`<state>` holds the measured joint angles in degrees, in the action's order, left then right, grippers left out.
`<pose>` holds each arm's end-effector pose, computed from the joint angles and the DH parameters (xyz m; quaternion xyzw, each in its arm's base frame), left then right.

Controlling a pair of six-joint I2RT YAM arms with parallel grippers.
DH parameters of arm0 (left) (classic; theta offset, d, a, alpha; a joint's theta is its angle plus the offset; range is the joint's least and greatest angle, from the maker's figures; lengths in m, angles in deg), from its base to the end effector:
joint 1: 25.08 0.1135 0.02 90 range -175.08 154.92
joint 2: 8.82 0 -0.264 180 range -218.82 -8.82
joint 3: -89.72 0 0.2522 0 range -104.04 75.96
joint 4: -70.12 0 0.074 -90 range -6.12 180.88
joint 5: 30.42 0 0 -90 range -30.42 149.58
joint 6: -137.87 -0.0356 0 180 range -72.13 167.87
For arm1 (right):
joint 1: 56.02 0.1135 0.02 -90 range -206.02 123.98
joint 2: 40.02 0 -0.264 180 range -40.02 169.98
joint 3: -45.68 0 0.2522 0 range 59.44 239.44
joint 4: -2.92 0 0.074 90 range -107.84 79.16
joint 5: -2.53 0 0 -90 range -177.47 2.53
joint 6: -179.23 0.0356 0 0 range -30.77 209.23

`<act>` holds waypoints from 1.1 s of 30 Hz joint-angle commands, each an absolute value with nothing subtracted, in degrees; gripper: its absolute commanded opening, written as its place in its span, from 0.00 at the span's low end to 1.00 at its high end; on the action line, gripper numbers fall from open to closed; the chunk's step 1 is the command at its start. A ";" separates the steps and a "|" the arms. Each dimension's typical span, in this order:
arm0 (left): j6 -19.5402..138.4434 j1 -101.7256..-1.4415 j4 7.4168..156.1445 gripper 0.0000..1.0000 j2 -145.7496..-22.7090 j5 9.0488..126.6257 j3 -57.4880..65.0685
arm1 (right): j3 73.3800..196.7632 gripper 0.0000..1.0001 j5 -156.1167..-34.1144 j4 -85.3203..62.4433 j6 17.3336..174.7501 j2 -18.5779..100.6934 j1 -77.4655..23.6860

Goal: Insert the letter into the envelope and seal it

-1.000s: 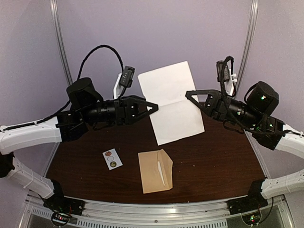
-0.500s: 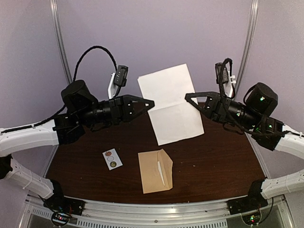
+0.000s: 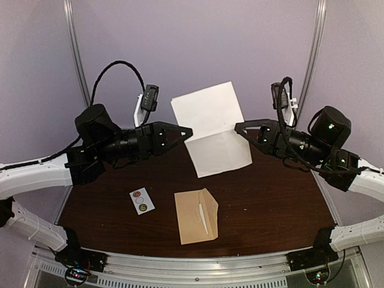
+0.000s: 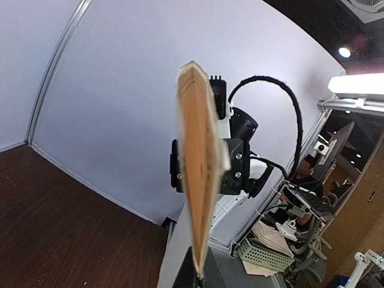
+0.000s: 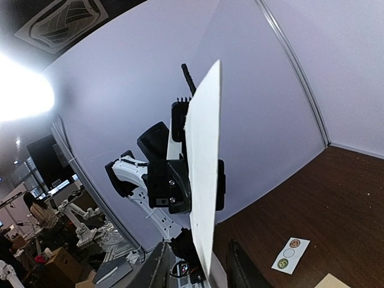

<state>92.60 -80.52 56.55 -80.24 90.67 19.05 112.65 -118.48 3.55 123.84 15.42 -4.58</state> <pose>0.1493 -0.2492 0.3836 0.2646 0.5788 -0.6848 0.3550 0.1225 0.1831 0.4033 -0.2943 0.5684 0.6343 0.4335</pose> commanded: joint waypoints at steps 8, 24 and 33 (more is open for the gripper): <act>95.05 -80.24 52.98 0.00 -78.17 87.84 19.51 | 110.96 0.37 -124.60 3.12 125.41 15.58 -4.55; 96.86 -74.21 61.15 0.14 -71.54 84.78 24.85 | 110.11 0.00 -117.35 1.37 124.02 10.88 -4.61; 77.58 -72.80 87.51 0.31 -73.99 81.48 8.00 | 113.28 0.00 -119.00 -6.44 121.44 14.10 -4.69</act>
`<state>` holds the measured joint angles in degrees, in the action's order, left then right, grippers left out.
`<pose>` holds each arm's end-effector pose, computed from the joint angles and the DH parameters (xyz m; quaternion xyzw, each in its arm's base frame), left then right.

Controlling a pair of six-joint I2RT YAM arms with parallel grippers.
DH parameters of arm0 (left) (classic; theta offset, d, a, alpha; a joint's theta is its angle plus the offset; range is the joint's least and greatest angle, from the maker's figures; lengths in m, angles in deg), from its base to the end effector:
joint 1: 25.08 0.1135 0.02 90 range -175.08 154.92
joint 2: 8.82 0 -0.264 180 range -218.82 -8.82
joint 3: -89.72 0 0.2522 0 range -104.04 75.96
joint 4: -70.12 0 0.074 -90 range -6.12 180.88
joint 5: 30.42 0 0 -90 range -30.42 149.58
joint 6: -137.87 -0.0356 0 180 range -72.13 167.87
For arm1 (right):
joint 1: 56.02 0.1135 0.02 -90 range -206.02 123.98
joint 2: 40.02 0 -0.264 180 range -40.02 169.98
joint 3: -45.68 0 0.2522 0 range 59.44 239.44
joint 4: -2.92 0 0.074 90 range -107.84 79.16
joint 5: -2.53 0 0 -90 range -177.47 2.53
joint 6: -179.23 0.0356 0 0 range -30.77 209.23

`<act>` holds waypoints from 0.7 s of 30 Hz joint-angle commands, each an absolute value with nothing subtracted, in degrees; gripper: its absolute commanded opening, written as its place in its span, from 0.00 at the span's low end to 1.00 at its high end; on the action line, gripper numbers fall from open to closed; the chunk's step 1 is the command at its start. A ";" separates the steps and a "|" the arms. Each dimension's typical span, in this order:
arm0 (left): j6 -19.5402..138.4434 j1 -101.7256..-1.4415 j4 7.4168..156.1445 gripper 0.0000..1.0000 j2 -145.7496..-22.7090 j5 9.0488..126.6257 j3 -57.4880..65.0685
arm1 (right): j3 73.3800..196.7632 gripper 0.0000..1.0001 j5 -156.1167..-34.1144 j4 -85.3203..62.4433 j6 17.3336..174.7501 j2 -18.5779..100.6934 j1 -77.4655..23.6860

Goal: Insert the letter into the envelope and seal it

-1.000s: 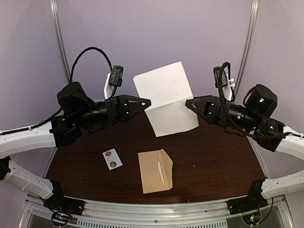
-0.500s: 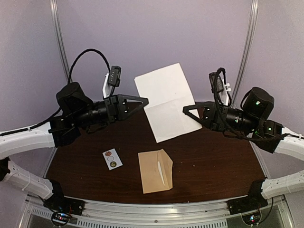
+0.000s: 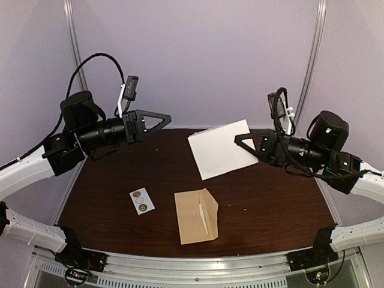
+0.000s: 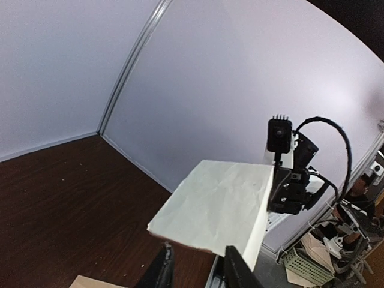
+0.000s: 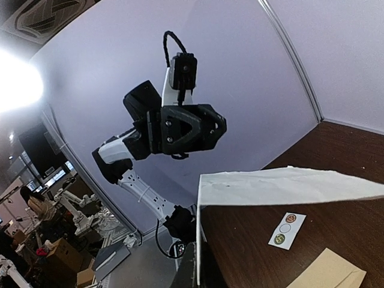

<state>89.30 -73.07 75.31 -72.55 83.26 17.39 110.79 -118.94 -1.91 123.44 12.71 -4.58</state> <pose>0.1627 -0.2020 0.3943 0.1875 0.6615 -0.6011 0.4073 0.1163 0.1757 0.3914 -0.2967 0.5966 0.6232 0.4095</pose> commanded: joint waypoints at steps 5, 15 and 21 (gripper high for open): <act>69.19 -72.96 94.29 0.53 -79.63 89.36 -0.60 | 116.26 0.00 -120.82 -11.40 119.76 17.74 -4.69; 63.25 -78.53 101.07 0.73 -88.47 95.51 -3.84 | 120.07 0.00 -126.52 -16.48 118.04 22.42 -4.60; 62.85 -79.74 102.21 0.72 -91.01 96.40 -3.20 | 122.78 0.00 -127.29 -21.14 115.60 24.75 -4.60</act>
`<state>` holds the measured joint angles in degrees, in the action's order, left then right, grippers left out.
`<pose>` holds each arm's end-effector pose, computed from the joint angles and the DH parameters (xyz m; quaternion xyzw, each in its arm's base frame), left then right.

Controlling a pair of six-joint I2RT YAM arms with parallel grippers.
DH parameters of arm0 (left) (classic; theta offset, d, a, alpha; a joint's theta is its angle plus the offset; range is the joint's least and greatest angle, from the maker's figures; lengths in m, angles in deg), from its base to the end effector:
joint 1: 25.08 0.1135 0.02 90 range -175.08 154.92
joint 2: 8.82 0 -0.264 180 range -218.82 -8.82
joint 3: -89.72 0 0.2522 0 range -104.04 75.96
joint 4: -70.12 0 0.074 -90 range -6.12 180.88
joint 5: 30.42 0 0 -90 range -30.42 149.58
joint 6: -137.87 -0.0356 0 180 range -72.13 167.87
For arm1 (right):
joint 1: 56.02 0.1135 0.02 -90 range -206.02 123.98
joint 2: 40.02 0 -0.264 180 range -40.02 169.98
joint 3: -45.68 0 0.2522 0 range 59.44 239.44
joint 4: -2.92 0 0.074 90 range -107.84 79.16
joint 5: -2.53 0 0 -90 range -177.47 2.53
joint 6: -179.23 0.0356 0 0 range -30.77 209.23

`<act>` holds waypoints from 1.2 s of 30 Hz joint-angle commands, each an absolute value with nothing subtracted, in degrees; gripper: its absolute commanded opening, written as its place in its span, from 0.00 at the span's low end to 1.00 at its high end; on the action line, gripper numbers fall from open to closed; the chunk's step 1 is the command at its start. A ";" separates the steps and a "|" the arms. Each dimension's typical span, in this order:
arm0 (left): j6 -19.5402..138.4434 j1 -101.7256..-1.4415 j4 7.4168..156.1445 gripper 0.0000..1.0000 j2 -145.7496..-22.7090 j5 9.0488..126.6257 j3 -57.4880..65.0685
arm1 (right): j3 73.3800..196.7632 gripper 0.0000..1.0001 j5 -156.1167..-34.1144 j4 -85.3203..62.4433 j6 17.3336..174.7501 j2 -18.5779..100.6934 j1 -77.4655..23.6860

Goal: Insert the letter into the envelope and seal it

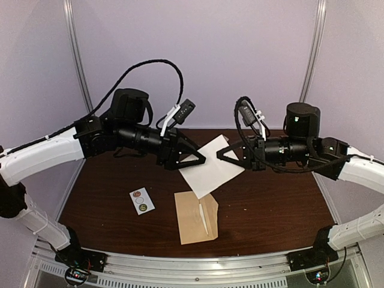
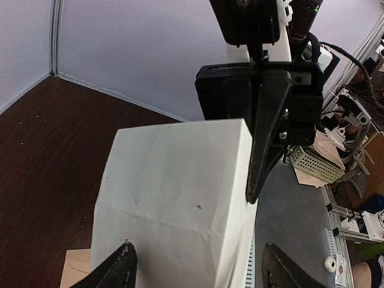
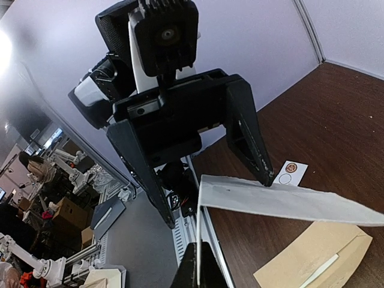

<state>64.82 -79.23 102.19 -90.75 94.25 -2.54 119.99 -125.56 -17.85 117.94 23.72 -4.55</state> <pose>0.1751 -0.2769 0.3819 0.4105 0.6956 -0.5121 0.2924 0.1395 0.2104 0.3785 -0.3483 0.6696 0.5820 0.3027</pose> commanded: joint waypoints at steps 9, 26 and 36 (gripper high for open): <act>63.12 -80.08 102.78 0.17 -92.65 99.71 -2.54 | 124.91 0.00 -125.68 -24.86 113.65 26.22 -4.60; 84.25 -80.18 67.30 0.00 -84.11 84.03 14.12 | 115.93 0.94 -100.19 -13.98 122.73 13.30 -5.39; 87.60 -80.19 56.20 0.00 -82.71 86.07 16.88 | 107.34 1.00 -109.18 4.64 132.65 16.47 -4.98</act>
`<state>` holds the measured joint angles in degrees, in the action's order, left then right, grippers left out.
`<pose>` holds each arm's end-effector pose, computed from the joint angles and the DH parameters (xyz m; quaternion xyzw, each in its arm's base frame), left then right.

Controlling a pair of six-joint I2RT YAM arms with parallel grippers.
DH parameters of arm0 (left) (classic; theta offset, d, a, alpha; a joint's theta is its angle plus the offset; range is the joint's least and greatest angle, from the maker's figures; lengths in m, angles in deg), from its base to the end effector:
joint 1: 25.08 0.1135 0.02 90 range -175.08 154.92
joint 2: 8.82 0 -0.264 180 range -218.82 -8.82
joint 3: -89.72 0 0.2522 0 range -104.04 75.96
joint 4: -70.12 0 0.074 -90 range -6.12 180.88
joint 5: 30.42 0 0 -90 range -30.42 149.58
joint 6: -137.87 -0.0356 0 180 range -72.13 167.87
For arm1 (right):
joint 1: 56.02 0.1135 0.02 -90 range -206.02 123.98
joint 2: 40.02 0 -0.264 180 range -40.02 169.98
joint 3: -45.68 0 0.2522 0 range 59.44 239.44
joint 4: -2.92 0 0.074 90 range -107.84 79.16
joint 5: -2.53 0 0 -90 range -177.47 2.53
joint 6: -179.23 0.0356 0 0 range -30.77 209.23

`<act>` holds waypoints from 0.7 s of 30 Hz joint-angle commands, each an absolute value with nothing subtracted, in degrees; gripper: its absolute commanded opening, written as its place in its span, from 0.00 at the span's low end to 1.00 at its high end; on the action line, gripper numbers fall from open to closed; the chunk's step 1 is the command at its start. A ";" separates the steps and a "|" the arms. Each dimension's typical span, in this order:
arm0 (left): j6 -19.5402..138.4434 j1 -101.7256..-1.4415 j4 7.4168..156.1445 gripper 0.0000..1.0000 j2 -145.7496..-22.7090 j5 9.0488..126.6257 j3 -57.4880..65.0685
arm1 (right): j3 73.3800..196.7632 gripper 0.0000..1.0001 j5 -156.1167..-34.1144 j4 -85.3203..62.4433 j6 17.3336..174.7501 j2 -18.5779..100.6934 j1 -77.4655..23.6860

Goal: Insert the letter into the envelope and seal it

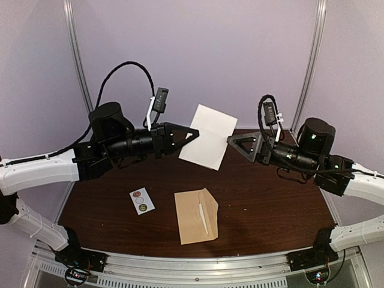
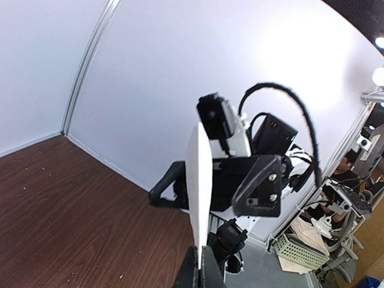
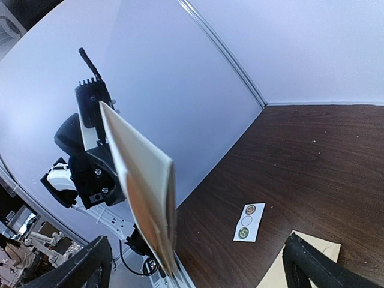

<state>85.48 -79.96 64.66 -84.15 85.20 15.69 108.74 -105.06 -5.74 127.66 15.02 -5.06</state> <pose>0.1664 -0.2633 0.3709 0.2602 0.6321 -0.6202 0.3848 0.1342 0.1826 0.3638 -0.1836 0.6868 0.5660 0.4175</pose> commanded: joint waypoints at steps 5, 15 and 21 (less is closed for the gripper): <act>89.36 -80.19 52.23 0.00 -81.16 86.44 19.85 | 107.27 0.99 -112.57 12.79 135.52 19.94 -4.22; 92.09 -80.18 46.02 0.00 -82.78 90.70 20.59 | 109.78 0.71 -115.68 22.29 137.98 25.06 -2.32; 92.34 -80.17 46.70 0.00 -82.59 90.03 21.19 | 109.67 0.36 -116.02 24.04 138.23 24.85 -2.24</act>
